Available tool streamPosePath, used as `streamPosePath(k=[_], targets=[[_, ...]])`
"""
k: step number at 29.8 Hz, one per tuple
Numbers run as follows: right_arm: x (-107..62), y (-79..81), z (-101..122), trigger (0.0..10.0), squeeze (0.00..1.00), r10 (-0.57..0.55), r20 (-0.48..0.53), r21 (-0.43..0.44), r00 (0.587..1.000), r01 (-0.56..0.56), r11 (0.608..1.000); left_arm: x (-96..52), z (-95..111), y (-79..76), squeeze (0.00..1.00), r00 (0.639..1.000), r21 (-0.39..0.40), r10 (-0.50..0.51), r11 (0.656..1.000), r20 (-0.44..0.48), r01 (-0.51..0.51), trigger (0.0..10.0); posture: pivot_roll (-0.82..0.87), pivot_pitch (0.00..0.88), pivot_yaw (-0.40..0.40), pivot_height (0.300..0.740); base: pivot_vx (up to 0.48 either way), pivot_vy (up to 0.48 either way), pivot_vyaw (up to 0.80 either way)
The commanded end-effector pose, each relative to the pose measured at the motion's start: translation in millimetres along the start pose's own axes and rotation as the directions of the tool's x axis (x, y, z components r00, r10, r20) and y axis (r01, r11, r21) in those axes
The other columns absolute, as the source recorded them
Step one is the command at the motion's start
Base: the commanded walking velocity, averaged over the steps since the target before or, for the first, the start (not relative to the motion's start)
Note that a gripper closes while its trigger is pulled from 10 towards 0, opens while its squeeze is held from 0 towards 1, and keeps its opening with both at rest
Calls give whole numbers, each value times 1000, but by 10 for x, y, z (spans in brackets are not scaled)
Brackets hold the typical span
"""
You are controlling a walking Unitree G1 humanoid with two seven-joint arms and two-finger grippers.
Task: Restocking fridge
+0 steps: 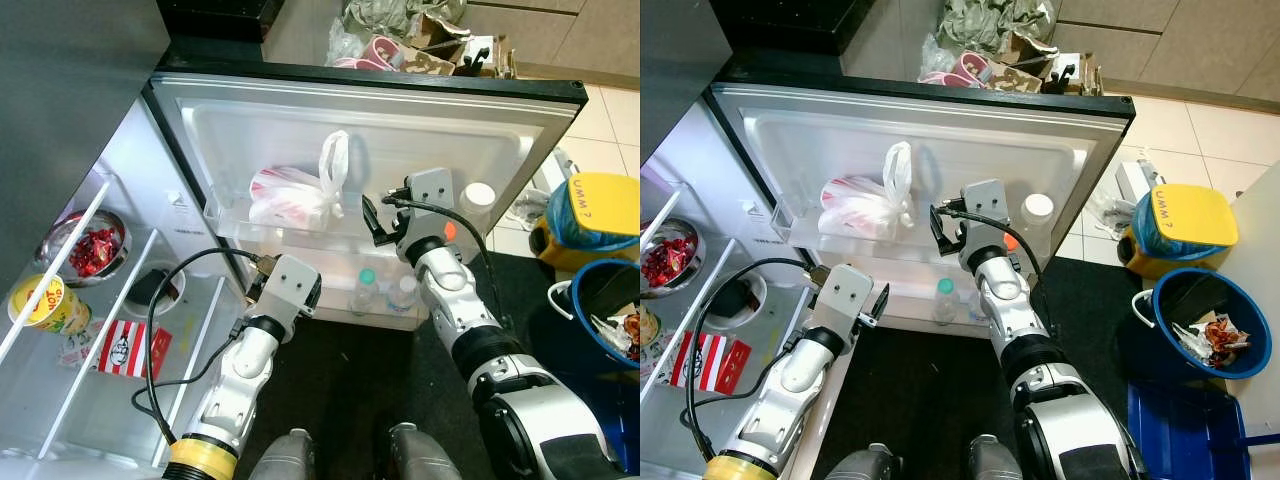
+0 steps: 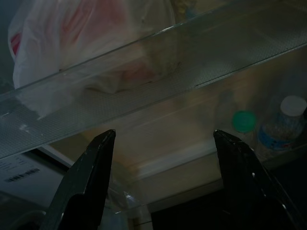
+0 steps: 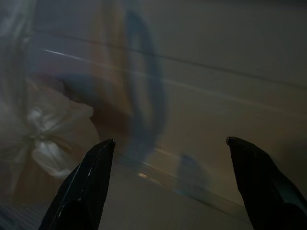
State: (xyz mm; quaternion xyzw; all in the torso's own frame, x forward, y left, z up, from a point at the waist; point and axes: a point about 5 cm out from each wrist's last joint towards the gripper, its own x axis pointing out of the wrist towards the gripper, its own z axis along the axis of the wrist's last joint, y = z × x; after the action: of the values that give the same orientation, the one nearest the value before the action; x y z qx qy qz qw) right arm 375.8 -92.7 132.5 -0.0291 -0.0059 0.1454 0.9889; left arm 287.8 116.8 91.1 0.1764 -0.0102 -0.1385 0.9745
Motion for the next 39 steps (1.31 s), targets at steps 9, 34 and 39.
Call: streamPosePath(k=[9, 34, 39], targets=[[-6, 239, 170, 10000, 0, 149, 154, -22, 977, -147, 989, -3, -49, -70, 0, 1000, -3, -21, 1000, -19, 21, 10000, 73, 201, -4, 740, 0, 0, 0], [-678, 741, 331, 10000, 0, 315, 396, -271, 863, -218, 938, -206, -327, 147, 0, 994, 80, 66, 995, -87, -59, 10000, 53, 177, -34, 740, 0, 0, 0], [-1024, 817, 129, 10000, 0, 414, 299, -239, 860, -352, 905, -293, -419, 228, 0, 991, 127, 86, 989, -106, -72, 10000, 56, 165, -41, 740, 0, 0, 0]])
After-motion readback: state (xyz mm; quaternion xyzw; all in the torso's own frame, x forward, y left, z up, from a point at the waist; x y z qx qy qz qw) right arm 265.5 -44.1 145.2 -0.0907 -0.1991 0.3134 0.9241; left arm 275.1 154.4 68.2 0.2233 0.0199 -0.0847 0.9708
